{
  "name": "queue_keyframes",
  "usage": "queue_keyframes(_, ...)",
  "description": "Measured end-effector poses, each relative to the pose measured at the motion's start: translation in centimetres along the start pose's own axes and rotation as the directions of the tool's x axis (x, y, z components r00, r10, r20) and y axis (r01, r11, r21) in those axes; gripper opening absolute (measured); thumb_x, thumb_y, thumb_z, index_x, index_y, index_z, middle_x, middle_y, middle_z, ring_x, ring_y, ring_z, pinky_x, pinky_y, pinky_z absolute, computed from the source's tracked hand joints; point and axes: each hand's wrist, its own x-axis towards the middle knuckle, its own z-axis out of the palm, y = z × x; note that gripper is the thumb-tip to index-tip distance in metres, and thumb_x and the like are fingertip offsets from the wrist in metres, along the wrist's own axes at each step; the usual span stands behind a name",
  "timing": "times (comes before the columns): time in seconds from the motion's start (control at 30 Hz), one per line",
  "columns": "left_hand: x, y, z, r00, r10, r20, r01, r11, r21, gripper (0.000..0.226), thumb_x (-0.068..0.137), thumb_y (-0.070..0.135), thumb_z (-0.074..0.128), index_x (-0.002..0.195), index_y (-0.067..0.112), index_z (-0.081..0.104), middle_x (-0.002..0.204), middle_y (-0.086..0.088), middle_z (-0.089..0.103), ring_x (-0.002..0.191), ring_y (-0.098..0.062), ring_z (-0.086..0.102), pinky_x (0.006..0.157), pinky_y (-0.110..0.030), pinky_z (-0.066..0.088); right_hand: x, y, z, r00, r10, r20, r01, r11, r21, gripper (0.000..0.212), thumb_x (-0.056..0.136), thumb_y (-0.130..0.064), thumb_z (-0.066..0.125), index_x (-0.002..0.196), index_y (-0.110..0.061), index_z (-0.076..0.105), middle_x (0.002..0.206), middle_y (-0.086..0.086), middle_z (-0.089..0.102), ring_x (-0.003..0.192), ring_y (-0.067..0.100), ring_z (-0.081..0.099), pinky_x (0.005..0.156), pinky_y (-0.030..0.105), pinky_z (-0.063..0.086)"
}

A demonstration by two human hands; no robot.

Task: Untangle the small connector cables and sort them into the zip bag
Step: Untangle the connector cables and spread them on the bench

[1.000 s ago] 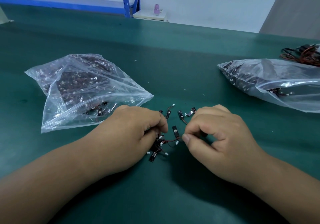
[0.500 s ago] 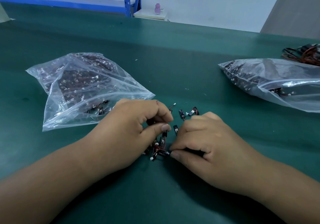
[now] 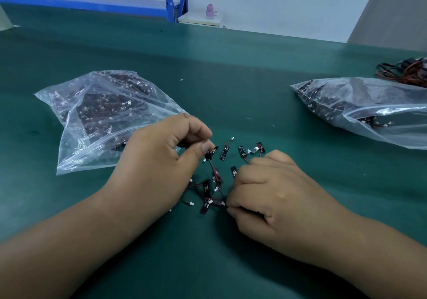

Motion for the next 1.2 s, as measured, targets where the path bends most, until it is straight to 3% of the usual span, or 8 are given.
queue_keyframes(0.07, 0.0, 0.1, 0.0, 1.0, 0.007, 0.002, -0.007, 1.0, 0.001, 0.02, 0.083, 0.023, 0.077, 0.088, 0.037, 0.063, 0.092, 0.027, 0.066, 0.077, -0.01, 0.065, 0.065, -0.01, 0.046, -0.1, 0.0, 0.1, 0.999, 0.026, -0.024, -0.026, 1.0, 0.015, 0.024, 0.092, -0.033, 0.056, 0.074, -0.024, 0.068, 0.073, -0.005, 0.056, 0.069, 0.021, 0.053, 0.073, 0.041, 0.043)
queue_keyframes(0.23, -0.1, 0.5, 0.1, 0.989, 0.118, 0.091, -0.107, 0.988, -0.114, 0.014, 0.083, 0.021, 0.073, 0.09, 0.031, 0.067, 0.087, 0.017, 0.068, 0.081, -0.002, 0.066, 0.067, -0.006, 0.046, 0.1, 0.2, 0.3, 0.99, 0.086, -0.112, -0.078, 0.994, 0.078, 0.018, 0.092, -0.033, 0.058, 0.085, -0.025, 0.072, 0.077, -0.007, 0.06, 0.074, 0.019, 0.06, 0.072, 0.043, 0.046)
queue_keyframes(0.43, -0.5, 0.5, 0.5, 0.965, 0.152, 0.214, -0.115, 0.978, -0.177, 0.012, 0.082, 0.021, 0.07, 0.093, 0.026, 0.069, 0.086, 0.016, 0.07, 0.078, -0.002, 0.067, 0.073, -0.011, 0.049, 0.0, 0.4, 0.6, 0.972, 0.137, -0.191, -0.097, 0.975, 0.201, 0.011, 0.092, -0.031, 0.06, 0.087, -0.025, 0.068, 0.078, -0.011, 0.057, 0.074, 0.01, 0.053, 0.071, 0.037, 0.042)
queue_keyframes(0.53, -0.3, 0.4, 0.3, 0.937, 0.158, 0.312, -0.134, 0.986, -0.098, 0.013, 0.082, 0.021, 0.067, 0.094, 0.025, 0.071, 0.086, 0.02, 0.069, 0.081, 0.002, 0.065, 0.073, -0.008, 0.045, 0.1, 0.5, 0.7, 0.963, 0.14, -0.23, -0.081, 0.965, 0.249, 0.007, 0.091, -0.028, 0.064, 0.086, -0.023, 0.066, 0.077, -0.01, 0.055, 0.072, 0.011, 0.051, 0.069, 0.032, 0.039)
queue_keyframes(0.77, 0.3, 0.2, -0.2, 0.864, 0.145, 0.483, -0.249, 0.955, 0.159, 0.013, 0.082, 0.028, 0.06, 0.091, 0.035, 0.068, 0.073, 0.021, 0.062, 0.075, -0.002, 0.055, 0.078, -0.029, 0.039, -0.1, 0.4, 0.2, 0.931, 0.184, -0.314, -0.029, 0.898, 0.439, 0.011, 0.093, -0.02, 0.062, 0.084, -0.016, 0.065, 0.077, -0.008, 0.057, 0.072, 0.014, 0.055, 0.066, 0.037, 0.045)
queue_keyframes(0.93, 0.4, 0.4, -1.1, 0.878, 0.071, 0.473, -0.189, 0.96, 0.205, 0.015, 0.074, 0.023, 0.053, 0.08, 0.034, 0.061, 0.066, 0.021, 0.057, 0.072, -0.003, 0.054, 0.073, -0.021, 0.034, 0.0, 1.3, -0.4, 0.88, 0.344, -0.327, -0.146, 0.852, 0.503, 0.012, 0.083, -0.008, 0.065, 0.072, -0.014, 0.061, 0.067, -0.004, 0.057, 0.067, 0.017, 0.055, 0.064, 0.03, 0.043)
queue_keyframes(1.07, 0.5, 0.2, -1.1, 0.863, -0.002, 0.506, -0.164, 0.945, 0.284, 0.016, 0.072, 0.027, 0.044, 0.079, 0.035, 0.056, 0.065, 0.017, 0.055, 0.077, -0.003, 0.05, 0.075, -0.016, 0.029, 0.2, 2.7, -0.6, 0.818, 0.517, -0.253, -0.333, 0.784, 0.524, 0.016, 0.079, -0.014, 0.065, 0.064, -0.02, 0.06, 0.062, -0.006, 0.057, 0.06, 0.01, 0.053, 0.056, 0.017, 0.039)
queue_keyframes(1.2, 0.1, 0.1, -1.0, 0.86, -0.008, 0.51, -0.197, 0.918, 0.345, 0.024, 0.081, 0.057, 0.04, 0.095, 0.041, 0.052, 0.082, 0.021, 0.051, 0.09, 0.0, 0.045, 0.086, -0.022, 0.03, 0.3, 4.8, -0.3, 0.701, 0.687, -0.191, -0.502, 0.666, 0.552, 0.021, 0.081, -0.01, 0.069, 0.063, -0.017, 0.062, 0.055, -0.012, 0.054, 0.051, 0.003, 0.045, 0.049, 0.011, 0.034)
